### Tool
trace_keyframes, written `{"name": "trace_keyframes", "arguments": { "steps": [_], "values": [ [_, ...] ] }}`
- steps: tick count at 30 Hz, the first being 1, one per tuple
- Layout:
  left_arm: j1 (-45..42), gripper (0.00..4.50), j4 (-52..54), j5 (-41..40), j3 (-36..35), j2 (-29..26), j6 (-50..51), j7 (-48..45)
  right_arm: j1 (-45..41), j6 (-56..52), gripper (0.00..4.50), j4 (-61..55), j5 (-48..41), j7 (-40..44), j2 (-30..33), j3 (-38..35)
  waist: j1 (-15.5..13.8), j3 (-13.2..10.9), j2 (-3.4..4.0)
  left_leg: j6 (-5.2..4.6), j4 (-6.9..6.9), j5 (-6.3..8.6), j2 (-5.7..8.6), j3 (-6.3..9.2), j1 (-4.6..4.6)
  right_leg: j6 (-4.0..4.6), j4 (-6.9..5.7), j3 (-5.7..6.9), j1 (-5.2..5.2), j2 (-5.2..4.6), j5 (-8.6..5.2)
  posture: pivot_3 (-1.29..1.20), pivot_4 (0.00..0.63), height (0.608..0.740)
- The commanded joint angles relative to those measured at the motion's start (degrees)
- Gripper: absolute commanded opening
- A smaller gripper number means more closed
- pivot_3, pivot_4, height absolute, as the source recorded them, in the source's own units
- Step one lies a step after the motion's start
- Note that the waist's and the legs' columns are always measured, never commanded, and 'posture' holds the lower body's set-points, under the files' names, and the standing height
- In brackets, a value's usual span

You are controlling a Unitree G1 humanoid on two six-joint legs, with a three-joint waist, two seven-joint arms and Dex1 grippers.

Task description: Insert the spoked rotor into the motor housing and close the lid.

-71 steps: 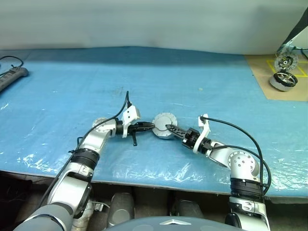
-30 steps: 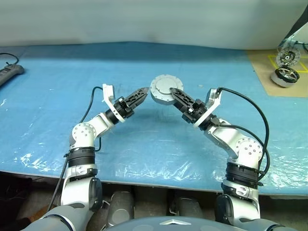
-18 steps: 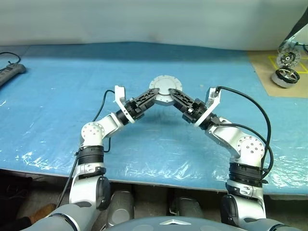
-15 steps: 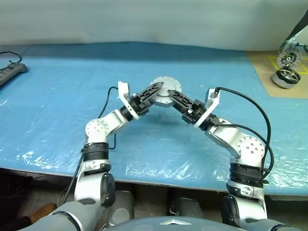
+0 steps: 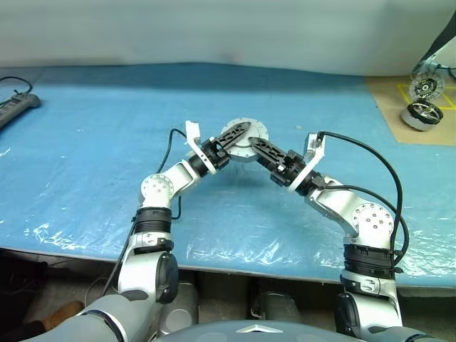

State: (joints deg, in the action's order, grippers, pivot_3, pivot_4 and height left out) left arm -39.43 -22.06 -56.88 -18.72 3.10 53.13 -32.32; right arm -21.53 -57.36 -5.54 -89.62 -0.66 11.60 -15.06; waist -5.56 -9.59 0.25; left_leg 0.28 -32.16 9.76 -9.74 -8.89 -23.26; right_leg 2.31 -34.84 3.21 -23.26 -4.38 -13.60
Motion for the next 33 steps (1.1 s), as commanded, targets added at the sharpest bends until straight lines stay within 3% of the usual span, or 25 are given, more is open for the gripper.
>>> {"name": "trace_keyframes", "arguments": {
  "steps": [1,2,6,10,15,16,20,30,33],
  "values": [
    [0.73,3.20,1.22,2.00,1.80,-0.06,-0.50,1.20,-1.11,1.18,2.35,-3.01,-2.94,1.64,-0.14,-0.04,-0.01,0.00,0.00,0.00,-0.01,0.00,0.00,0.01,0.00,0.00,0.00,0.00,0.01,0.00,0.00,0.00,0.150,0.740],
    [1.05,2.91,1.29,2.68,2.57,-0.14,-0.49,1.26,-1.19,1.26,2.35,-3.03,-2.79,1.68,-0.11,0.09,-0.01,0.00,0.00,0.00,-0.02,0.00,0.00,0.02,0.00,0.00,0.00,0.01,0.01,0.00,0.00,0.00,0.150,0.740],
    [2.76,2.71,4.54,-0.32,2.06,0.16,0.31,-1.75,-1.57,1.98,2.35,-3.16,-1.89,1.35,-0.14,0.45,0.15,0.00,0.00,0.00,-0.03,0.00,0.00,0.03,-0.01,0.00,0.00,0.02,0.02,0.00,0.00,0.00,0.150,0.740],
    [1.47,2.70,1.59,2.64,3.22,-0.60,-0.47,0.24,-1.60,3.24,2.35,-3.46,-1.29,-0.23,-0.54,0.63,0.02,0.00,0.00,0.00,-0.03,0.00,-0.01,0.05,-0.01,0.01,-0.01,0.04,0.01,0.01,0.00,0.00,0.150,0.740],
    [0.03,2.70,0.45,0.84,0.80,-0.84,-2.22,-1.73,-2.14,5.32,2.35,-3.62,1.77,-0.53,-0.68,0.57,-0.01,0.00,0.00,-0.01,-0.09,0.00,0.01,0.06,-0.03,0.00,0.02,0.04,0.05,-0.01,0.00,0.00,0.150,0.740],
    [-0.49,2.70,-0.13,1.35,0.69,-1.01,-3.07,-1.63,-2.20,5.45,3.06,-3.50,1.84,-0.36,-0.71,0.56,-0.02,0.00,0.00,-0.01,-0.09,0.00,-0.01,0.06,-0.03,0.00,0.01,0.04,0.05,-0.01,0.00,0.00,0.150,0.740],
    [-4.86,2.54,-5.04,1.24,-2.67,-2.07,-7.24,-1.86,-2.27,4.96,4.31,-3.07,1.14,0.62,-0.21,1.12,-0.03,0.00,0.00,-0.01,-0.09,0.00,0.00,0.06,-0.03,0.00,0.02,0.05,0.05,-0.01,0.00,0.00,0.150,0.740],
    [-10.51,2.54,-14.02,4.95,-6.57,-6.68,-17.70,-1.59,-1.64,5.17,4.31,-3.10,2.90,0.84,1.16,1.30,-0.06,0.00,0.00,-0.02,-0.06,0.00,0.03,0.13,-0.08,0.00,0.05,0.07,0.04,0.00,0.01,0.00,0.150,0.740],
    [-11.35,2.54,-18.70,9.83,-7.37,-9.48,-25.88,1.23,0.46,6.67,4.31,-6.98,13.42,3.71,5.52,4.38,-0.16,-0.01,-0.02,-0.03,-0.07,0.01,0.03,0.19,-0.10,-0.01,0.05,0.12,0.04,0.00,0.01,0.00,0.150,0.740]
  ]
}}
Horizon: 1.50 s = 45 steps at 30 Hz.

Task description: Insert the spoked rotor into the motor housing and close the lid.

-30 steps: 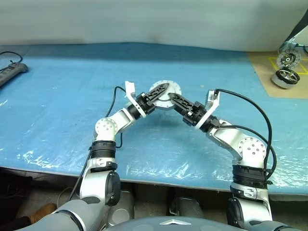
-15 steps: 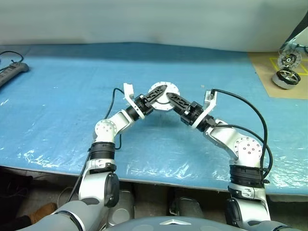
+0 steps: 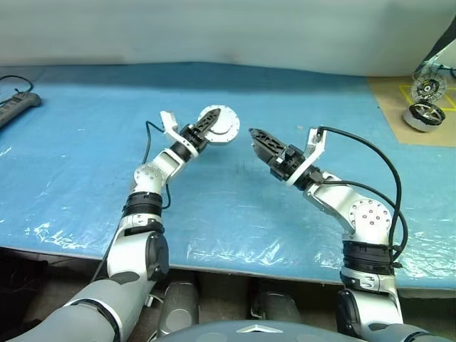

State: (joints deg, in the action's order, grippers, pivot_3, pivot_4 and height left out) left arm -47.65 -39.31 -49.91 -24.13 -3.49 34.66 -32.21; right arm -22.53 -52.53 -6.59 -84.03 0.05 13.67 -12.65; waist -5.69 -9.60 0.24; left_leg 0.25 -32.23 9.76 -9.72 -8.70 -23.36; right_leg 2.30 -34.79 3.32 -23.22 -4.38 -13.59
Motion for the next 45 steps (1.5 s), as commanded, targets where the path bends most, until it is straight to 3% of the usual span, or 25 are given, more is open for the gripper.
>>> {"name": "trace_keyframes", "arguments": {
  "steps": [1,12,18,27,31,34,38,45],
  "values": [
    [-3.25,2.54,-2.48,3.71,-1.99,-3.50,-8.53,1.08,2.05,2.54,4.31,-7.12,10.69,4.15,4.40,3.00,0.02,-0.01,-0.02,0.01,0.00,0.00,-0.01,0.05,-0.01,-0.01,0.00,0.04,0.00,0.01,0.00,0.00,0.150,0.740],
    [-0.97,2.54,-8.07,12.50,-0.13,-7.75,-13.51,0.96,5.13,6.07,4.31,-10.06,25.39,10.17,8.09,5.21,-0.31,-0.10,-0.17,0.03,-0.12,0.01,0.01,0.18,-0.14,-0.12,0.01,0.18,0.02,-0.03,0.07,0.00,0.150,0.740],
    [-0.63,4.48,-10.84,15.64,-0.70,-8.52,-17.29,2.45,4.90,5.30,4.35,-9.08,28.33,10.89,5.91,5.85,-0.03,-0.11,-0.19,0.02,-0.15,0.01,-0.03,0.18,-0.11,-0.09,-0.02,0.18,0.03,-0.02,0.08,0.00,0.150,0.740],
    [-0.90,4.48,-13.87,20.53,-1.10,-14.67,-24.51,3.33,5.01,4.38,4.35,-9.79,27.56,13.42,5.29,4.31,0.14,-0.11,-0.18,-0.01,-0.17,0.00,-0.10,0.17,-0.01,0.00,-0.04,0.18,0.10,-0.02,0.10,0.00,0.150,0.740],
    [0.13,4.48,-13.35,23.98,1.18,-17.85,-28.40,1.34,6.17,8.73,4.35,-12.37,37.77,14.98,9.10,8.74,0.07,-0.11,-0.18,-0.01,-0.17,0.01,-0.11,0.15,0.08,0.03,-0.03,0.18,0.19,-0.02,0.11,0.00,0.150,0.740],
    [3.31,4.48,-7.40,28.88,6.50,-17.75,-30.70,0.39,7.03,15.73,4.35,-13.76,50.32,12.56,11.29,13.18,-0.20,-0.11,-0.18,0.00,-0.18,0.01,-0.11,0.15,0.13,0.02,-0.02,0.17,0.29,-0.03,0.11,0.00,0.150,0.740],
    [12.57,4.48,9.85,35.45,15.29,-15.36,-37.09,-0.65,8.02,24.14,4.35,-13.04,67.06,5.11,12.16,16.59,-0.12,-0.11,-0.19,0.01,-0.18,0.01,-0.08,0.12,0.12,0.02,0.00,0.16,0.29,-0.08,0.11,0.00,0.150,0.740],
    [22.69,4.48,29.43,40.67,18.72,-8.92,-32.47,12.18,15.47,30.56,4.35,-16.76,82.95,-6.31,8.55,14.38,0.38,-0.12,-0.19,0.01,-0.14,0.01,-0.19,0.08,0.24,0.10,-0.05,0.12,0.27,-0.01,0.06,0.00,0.150,0.740]
  ]
}}
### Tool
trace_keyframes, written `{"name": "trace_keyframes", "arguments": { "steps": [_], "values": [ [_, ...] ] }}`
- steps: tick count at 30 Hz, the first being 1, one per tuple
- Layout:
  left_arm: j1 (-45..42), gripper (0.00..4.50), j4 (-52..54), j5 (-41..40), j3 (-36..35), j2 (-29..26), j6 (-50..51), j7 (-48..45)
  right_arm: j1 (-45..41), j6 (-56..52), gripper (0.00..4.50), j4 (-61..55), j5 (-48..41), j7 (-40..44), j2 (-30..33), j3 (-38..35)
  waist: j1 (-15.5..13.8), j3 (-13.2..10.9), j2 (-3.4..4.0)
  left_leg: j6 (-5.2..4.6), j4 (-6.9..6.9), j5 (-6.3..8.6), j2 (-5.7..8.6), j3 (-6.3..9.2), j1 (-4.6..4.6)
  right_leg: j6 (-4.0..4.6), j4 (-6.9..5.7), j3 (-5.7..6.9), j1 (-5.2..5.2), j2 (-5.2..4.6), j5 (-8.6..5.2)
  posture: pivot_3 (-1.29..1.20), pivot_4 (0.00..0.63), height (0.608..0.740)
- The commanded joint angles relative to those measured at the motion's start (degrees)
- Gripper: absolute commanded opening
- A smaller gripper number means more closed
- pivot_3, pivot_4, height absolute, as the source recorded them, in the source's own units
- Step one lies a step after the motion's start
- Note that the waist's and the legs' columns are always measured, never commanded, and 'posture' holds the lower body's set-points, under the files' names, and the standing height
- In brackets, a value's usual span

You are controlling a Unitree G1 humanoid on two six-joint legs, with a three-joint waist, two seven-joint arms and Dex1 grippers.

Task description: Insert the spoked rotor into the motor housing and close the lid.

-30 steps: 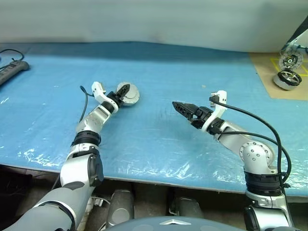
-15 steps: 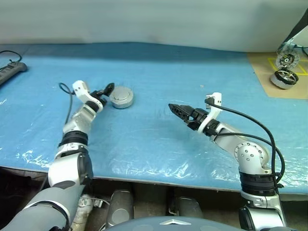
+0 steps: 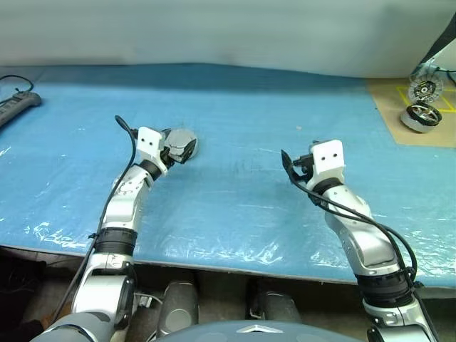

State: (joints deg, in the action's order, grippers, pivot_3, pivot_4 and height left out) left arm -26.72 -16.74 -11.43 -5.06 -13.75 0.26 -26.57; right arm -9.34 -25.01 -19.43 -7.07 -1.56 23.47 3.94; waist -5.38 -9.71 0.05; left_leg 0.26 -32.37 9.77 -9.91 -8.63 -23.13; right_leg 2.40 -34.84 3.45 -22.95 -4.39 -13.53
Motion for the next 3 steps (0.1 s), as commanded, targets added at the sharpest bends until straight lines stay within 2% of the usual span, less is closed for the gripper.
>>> {"name": "trace_keyframes", "arguments": {
  "steps": [1,3],
  "values": [
    [3.05,4.48,8.42,2.51,-0.45,2.45,3.49,8.72,3.97,2.91,4.35,-4.51,6.95,-6.27,-2.32,-3.48,0.17,0.00,0.00,0.00,0.00,0.00,0.01,-0.03,0.03,0.00,0.00,-0.04,0.01,0.00,0.00,0.00,0.150,0.740],
    [7.12,4.48,11.16,5.07,1.34,3.43,3.16,10.67,8.42,3.63,4.35,-6.03,9.90,-7.78,-3.07,-4.54,0.24,0.01,0.02,0.00,0.00,0.00,0.02,-0.07,0.06,0.00,0.02,-0.09,0.00,0.00,0.00,0.00,0.150,0.740]
  ]
}}
